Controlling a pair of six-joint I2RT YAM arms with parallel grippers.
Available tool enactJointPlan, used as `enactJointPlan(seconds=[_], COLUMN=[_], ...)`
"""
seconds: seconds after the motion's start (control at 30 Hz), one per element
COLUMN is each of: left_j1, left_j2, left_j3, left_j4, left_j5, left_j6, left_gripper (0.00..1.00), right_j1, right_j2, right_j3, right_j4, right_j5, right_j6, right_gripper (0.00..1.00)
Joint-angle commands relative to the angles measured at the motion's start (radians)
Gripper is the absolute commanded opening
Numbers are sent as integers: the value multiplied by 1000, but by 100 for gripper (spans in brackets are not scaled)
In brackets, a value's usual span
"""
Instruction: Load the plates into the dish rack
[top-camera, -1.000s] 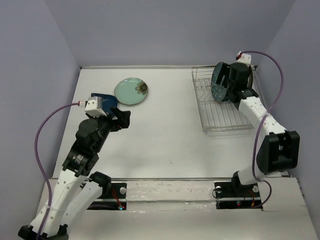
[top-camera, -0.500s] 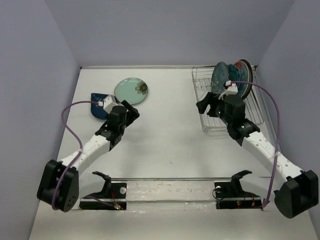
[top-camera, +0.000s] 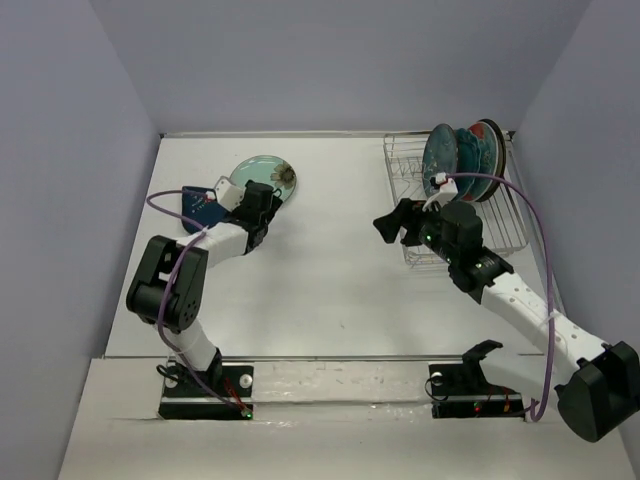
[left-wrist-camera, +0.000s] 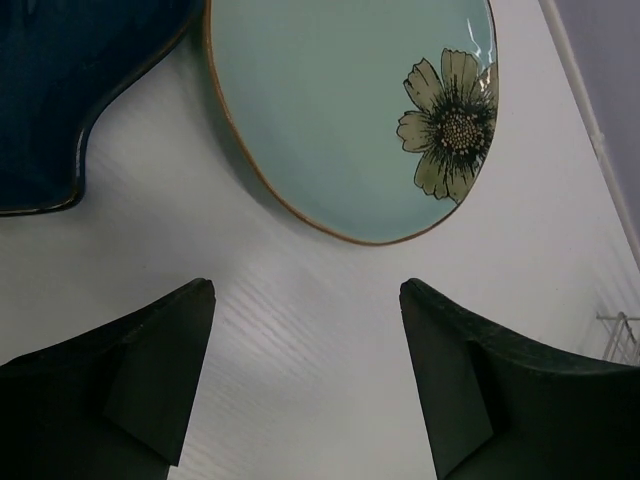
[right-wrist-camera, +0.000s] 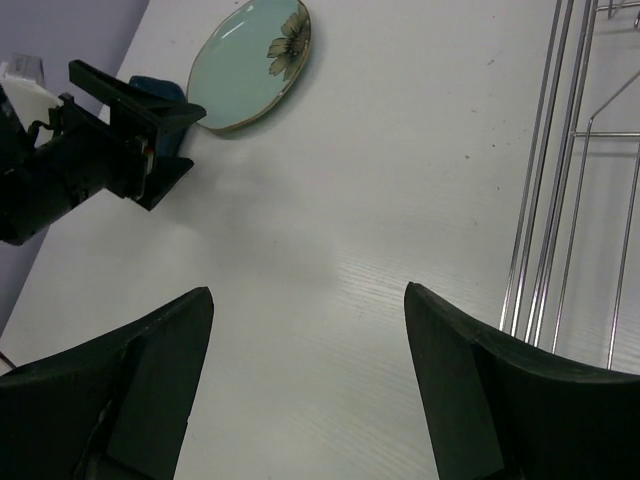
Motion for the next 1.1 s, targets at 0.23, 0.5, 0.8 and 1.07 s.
enactJointPlan(seconds=[0.23,0.5,0.8,1.07], left_j1=[47,47,47,42], left_j2=[260,346,405,239], left_j3=[235,287,324,159], left_j4=[-3,-13,26,213], left_j5=[-32,-8,57,71], left_j6=[-105,-126,-65,64], left_gripper=[75,59,6,6], right_j1=[19,19,19,19], right_j2=[12,13,4,29], right_j3=[-24,-24,-30,-9], right_j4=[111,116,113,108], right_j5=[-80,-93,-84,-95], right_j6=[6,9,6,13], right_gripper=[82,82,82,82])
